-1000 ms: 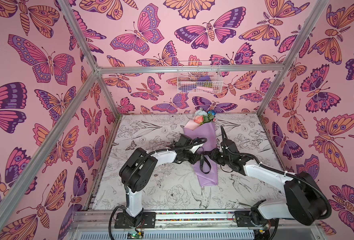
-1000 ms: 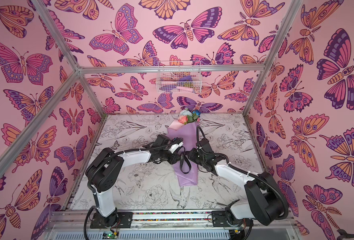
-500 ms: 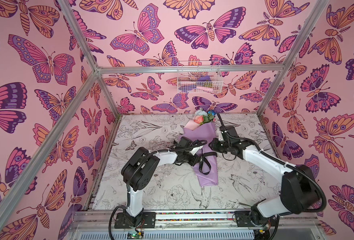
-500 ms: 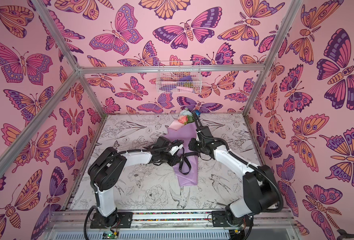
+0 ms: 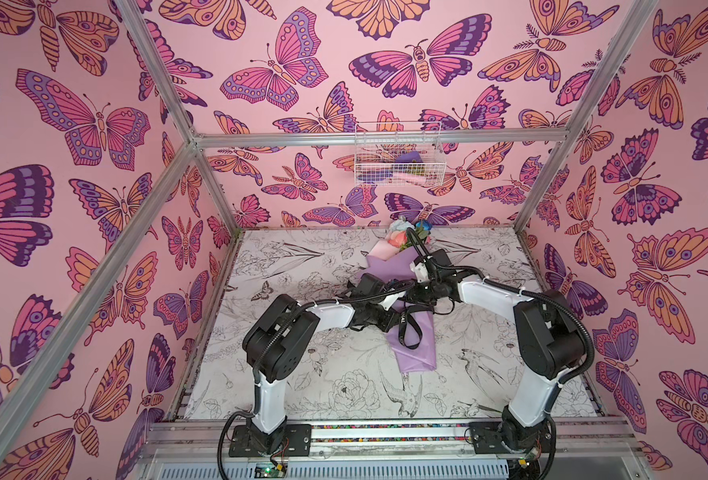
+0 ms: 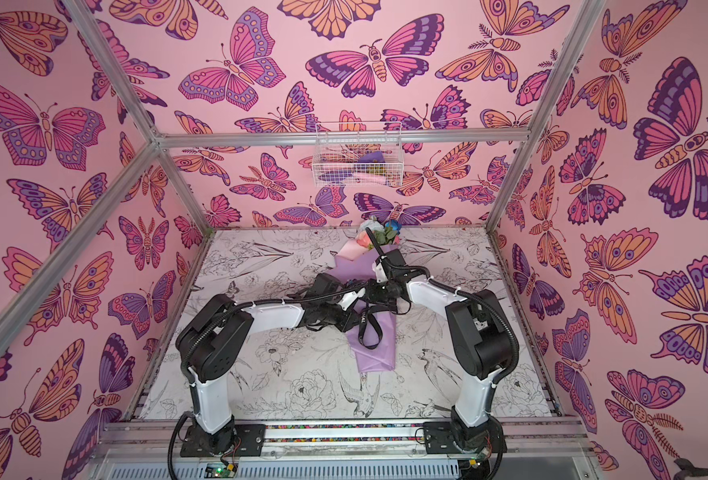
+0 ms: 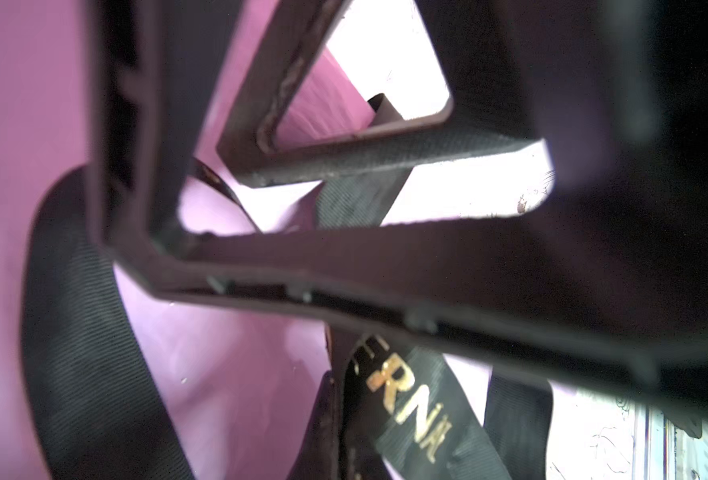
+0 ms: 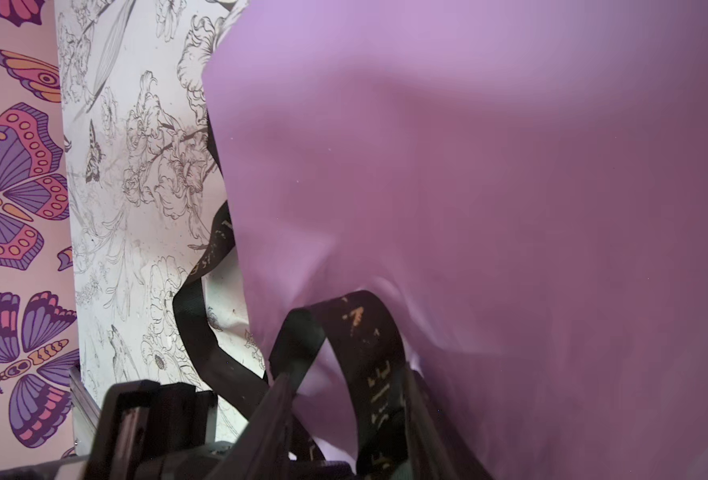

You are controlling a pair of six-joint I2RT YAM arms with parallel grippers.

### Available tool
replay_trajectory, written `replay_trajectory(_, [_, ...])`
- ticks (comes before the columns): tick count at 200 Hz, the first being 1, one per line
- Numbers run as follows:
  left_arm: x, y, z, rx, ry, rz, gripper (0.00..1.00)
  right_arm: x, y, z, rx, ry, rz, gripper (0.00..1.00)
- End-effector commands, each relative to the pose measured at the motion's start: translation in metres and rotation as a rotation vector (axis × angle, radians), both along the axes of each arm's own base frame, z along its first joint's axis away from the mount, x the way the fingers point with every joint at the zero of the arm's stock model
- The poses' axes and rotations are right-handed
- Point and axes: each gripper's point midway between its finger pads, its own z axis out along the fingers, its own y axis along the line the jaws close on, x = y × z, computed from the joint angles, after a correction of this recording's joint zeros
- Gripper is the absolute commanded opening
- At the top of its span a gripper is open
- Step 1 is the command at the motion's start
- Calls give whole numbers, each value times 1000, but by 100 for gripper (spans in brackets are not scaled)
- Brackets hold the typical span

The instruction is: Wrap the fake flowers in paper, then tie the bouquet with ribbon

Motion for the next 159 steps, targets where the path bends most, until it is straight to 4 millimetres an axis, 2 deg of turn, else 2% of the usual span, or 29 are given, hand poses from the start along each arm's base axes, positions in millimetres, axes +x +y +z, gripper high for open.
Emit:
replay_trajectory(1, [-5,-2,-5,-4,12,-10,0,4,2,-7,-14,-21,34,45])
replay_trajectory(33, [-4,-3,-3,-11,12,-13,0,8,2,-16,-32,-14,37,41])
replay_trajectory(80, [-4,-6,-3,-18,20,-17,0,14,4,-22,-45,-5,40,40])
replay_trajectory(113, [-4,-5,-5,-15,24,-18,0,19,2,-24,-63,-6,18,18])
replay_trajectory(145, [-4,-5,-3,-17,19,-17,0,27,-3,-16,-84,-38,-26,5])
replay_trajectory(159, [-4,-4,-4,-15,20,-14,0,32,-7,-7,-93,-67,-49,3])
